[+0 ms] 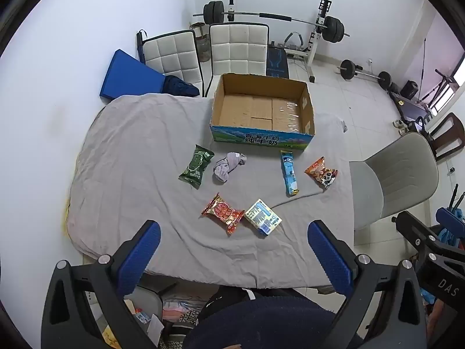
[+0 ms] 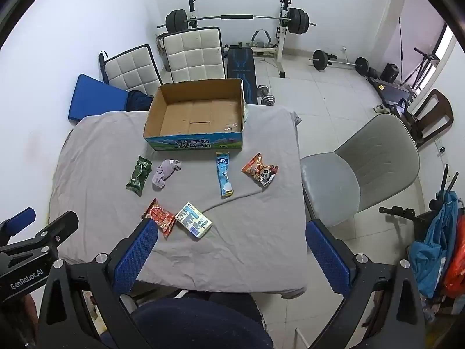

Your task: Organize soft objects

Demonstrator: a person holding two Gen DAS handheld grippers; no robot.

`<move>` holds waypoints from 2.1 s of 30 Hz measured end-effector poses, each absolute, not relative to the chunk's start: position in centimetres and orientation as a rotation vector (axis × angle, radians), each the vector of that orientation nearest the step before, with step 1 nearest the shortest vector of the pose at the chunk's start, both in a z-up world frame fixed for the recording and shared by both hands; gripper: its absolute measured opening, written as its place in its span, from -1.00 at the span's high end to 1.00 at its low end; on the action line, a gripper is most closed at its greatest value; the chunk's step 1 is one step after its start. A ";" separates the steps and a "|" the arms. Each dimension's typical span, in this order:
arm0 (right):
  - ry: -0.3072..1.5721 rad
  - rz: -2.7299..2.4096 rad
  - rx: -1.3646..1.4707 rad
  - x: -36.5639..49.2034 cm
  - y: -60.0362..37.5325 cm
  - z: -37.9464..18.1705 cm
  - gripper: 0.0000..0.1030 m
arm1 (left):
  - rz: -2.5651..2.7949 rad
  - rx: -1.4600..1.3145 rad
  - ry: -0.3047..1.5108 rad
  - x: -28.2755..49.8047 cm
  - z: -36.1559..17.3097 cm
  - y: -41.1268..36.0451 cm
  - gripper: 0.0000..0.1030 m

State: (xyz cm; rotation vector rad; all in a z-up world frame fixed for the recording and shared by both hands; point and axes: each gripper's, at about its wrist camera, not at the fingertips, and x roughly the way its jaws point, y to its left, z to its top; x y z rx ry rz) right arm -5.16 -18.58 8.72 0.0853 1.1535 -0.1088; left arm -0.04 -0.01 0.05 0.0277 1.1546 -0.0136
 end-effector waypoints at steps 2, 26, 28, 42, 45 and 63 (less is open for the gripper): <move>1.150 -0.108 0.087 -5.2 -18.6 8.8 -1.00 | -0.014 0.029 1.151 -0.1 0.1 -0.1 -1.00; 1.079 -0.142 0.066 -7.4 -19.8 13.2 -1.00 | -0.034 0.006 1.114 -0.8 2.3 -0.6 -1.00; 1.080 -0.139 0.068 -7.4 -19.7 13.2 -1.00 | -0.034 0.010 1.111 -0.9 2.3 -0.7 -1.00; 1.113 -0.120 0.079 -7.0 -19.5 12.3 -1.00 | -0.044 0.015 1.132 -1.1 2.1 -1.1 -1.00; 1.120 -0.123 0.084 -6.9 -19.7 11.8 -1.00 | -0.046 0.016 1.147 -0.9 1.7 -1.0 -1.00; 1.129 -0.129 0.091 -7.1 -19.7 11.0 -1.00 | -0.064 0.012 1.165 -0.4 0.8 -0.4 -1.00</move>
